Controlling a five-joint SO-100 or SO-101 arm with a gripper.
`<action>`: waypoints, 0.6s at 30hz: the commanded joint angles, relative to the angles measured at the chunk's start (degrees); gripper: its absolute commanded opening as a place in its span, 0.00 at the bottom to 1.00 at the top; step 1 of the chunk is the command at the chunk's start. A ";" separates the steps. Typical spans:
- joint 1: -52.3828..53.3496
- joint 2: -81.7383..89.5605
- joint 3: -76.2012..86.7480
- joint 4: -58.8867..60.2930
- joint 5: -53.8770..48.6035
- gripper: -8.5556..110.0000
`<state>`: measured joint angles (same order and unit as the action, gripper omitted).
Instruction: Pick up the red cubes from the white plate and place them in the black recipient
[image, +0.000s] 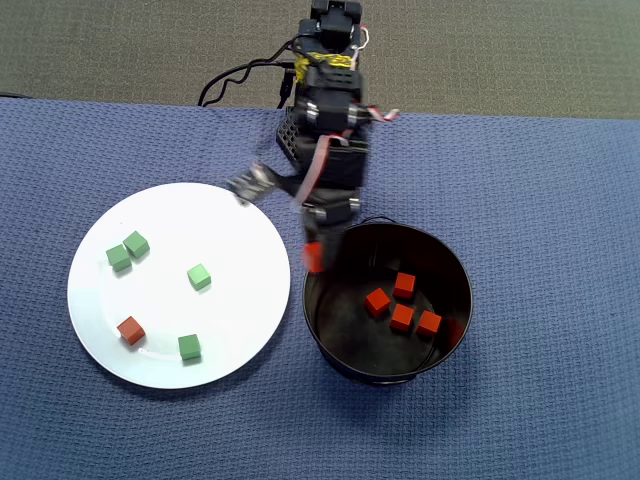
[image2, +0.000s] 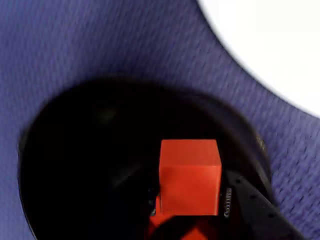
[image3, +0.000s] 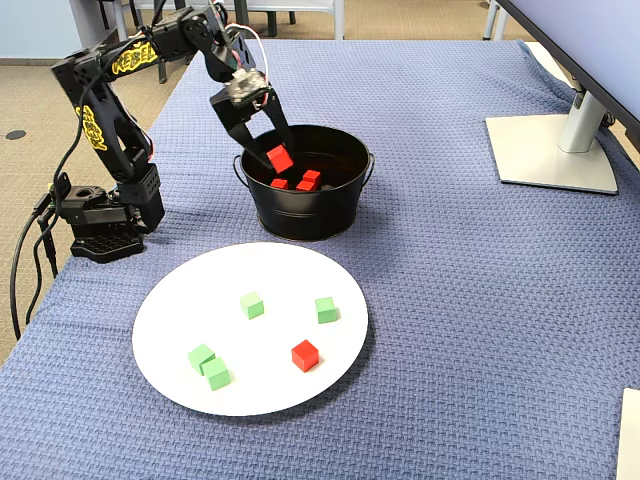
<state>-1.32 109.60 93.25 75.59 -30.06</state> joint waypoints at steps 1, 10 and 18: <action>-8.35 4.39 2.46 -2.46 1.49 0.24; 1.05 1.14 -4.13 2.11 0.44 0.41; 27.86 -12.22 -14.85 0.70 -5.45 0.29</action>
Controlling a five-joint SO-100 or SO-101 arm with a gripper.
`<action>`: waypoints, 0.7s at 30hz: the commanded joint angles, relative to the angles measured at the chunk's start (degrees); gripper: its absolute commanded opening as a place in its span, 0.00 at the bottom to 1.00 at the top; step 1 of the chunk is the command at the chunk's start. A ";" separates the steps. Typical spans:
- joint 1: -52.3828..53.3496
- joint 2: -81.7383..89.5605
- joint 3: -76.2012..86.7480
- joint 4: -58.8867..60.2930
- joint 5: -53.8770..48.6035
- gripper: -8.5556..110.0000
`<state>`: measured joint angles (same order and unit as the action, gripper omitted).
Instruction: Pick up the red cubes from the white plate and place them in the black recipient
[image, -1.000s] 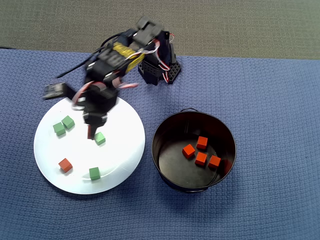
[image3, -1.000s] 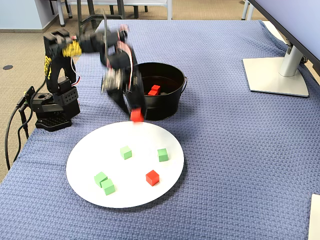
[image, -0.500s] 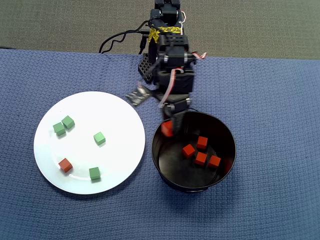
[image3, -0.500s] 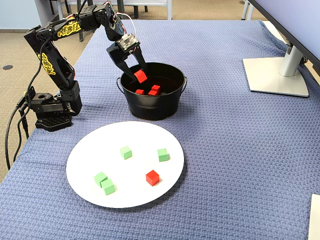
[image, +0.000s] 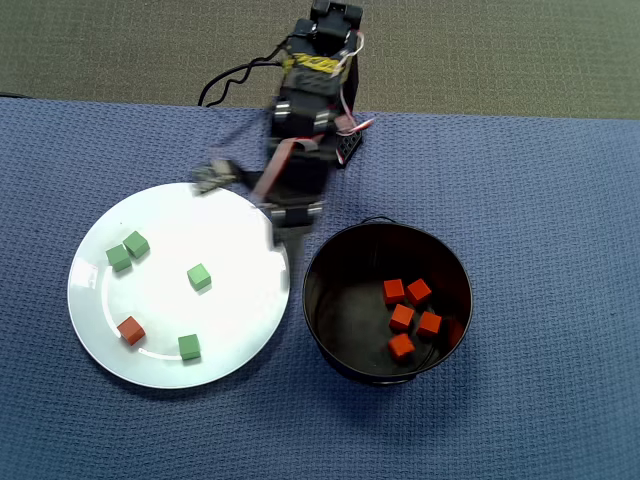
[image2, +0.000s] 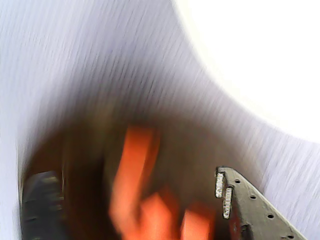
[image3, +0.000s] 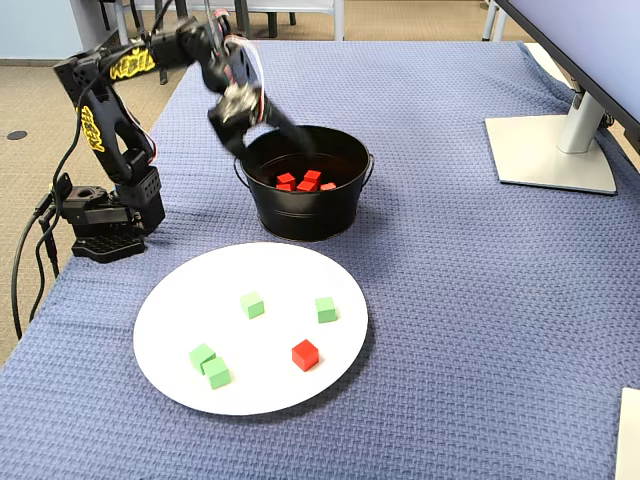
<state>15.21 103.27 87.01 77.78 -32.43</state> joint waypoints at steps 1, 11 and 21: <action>13.80 -9.32 -11.51 -1.32 -4.22 0.28; 22.76 -40.34 -37.35 4.57 -25.22 0.27; 23.03 -48.34 -42.01 1.76 -47.37 0.25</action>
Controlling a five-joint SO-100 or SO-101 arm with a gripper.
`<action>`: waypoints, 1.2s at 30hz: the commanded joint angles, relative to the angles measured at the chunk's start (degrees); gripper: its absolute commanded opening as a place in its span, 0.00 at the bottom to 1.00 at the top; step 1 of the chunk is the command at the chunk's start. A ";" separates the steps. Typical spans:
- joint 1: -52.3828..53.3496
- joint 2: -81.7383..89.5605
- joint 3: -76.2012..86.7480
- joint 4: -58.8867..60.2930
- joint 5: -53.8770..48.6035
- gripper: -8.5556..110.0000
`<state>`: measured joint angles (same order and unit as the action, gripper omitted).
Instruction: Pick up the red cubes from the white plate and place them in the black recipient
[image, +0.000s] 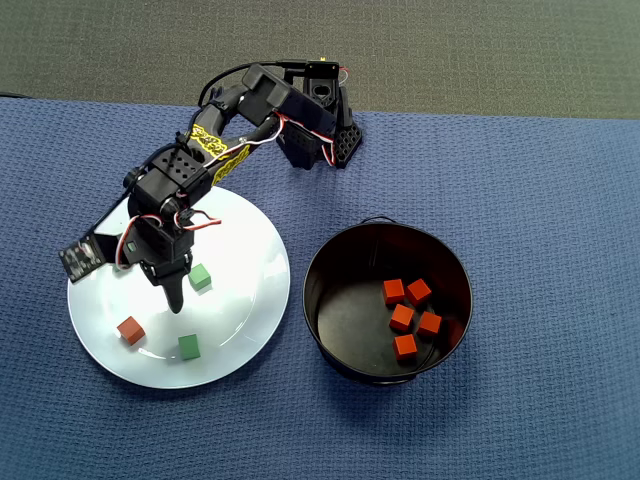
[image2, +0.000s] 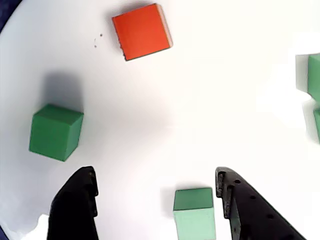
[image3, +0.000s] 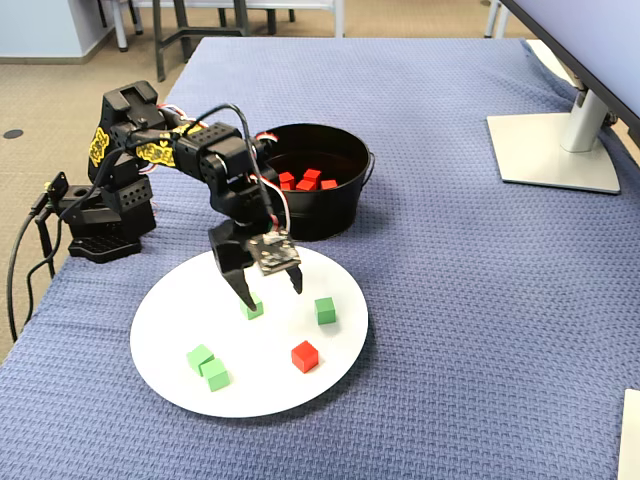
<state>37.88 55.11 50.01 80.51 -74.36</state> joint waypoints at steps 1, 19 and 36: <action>0.35 -1.23 -5.98 -1.49 -5.54 0.25; 1.23 -14.68 -18.98 -5.45 -4.04 0.23; 0.18 -19.78 -22.50 -11.07 -5.10 0.21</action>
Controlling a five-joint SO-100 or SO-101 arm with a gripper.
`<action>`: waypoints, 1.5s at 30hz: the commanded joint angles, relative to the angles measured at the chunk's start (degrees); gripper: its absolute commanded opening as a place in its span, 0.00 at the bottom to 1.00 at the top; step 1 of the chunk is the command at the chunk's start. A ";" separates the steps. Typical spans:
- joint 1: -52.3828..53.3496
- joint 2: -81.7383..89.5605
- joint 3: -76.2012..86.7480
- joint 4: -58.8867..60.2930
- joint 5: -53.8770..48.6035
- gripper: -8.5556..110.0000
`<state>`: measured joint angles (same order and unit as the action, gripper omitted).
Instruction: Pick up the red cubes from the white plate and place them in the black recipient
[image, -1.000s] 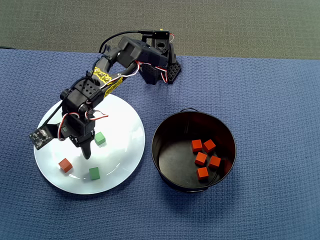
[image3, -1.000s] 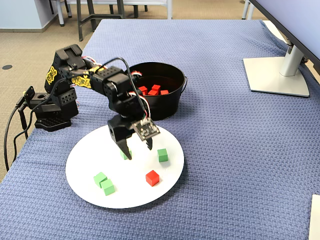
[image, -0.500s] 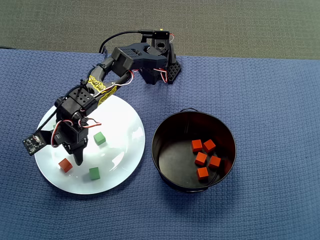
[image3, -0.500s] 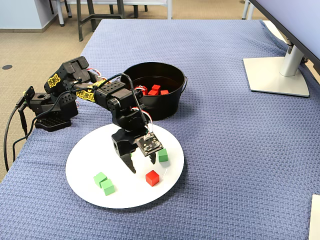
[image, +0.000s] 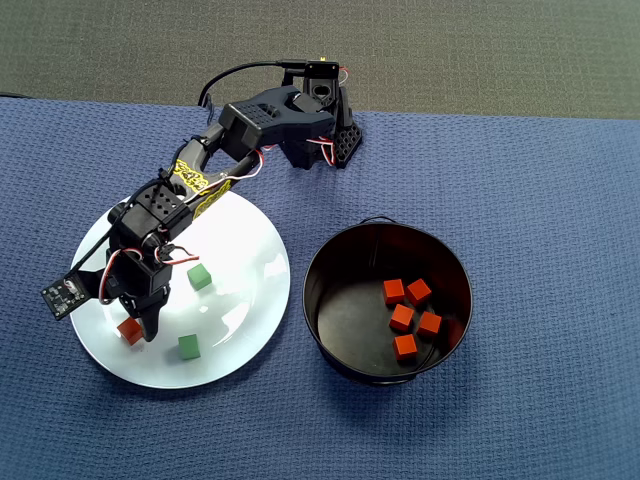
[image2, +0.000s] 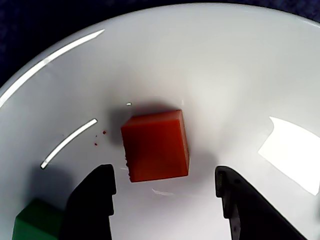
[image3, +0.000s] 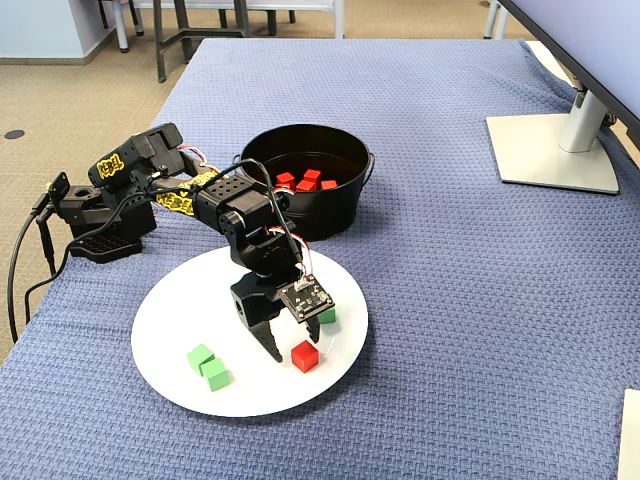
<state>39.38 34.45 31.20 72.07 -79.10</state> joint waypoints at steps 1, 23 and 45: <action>-1.32 0.79 -3.69 -3.25 -0.18 0.21; -3.43 1.23 -2.11 -5.45 1.14 0.07; -6.42 42.19 16.70 8.61 20.74 0.07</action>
<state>36.21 61.08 42.36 79.37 -61.35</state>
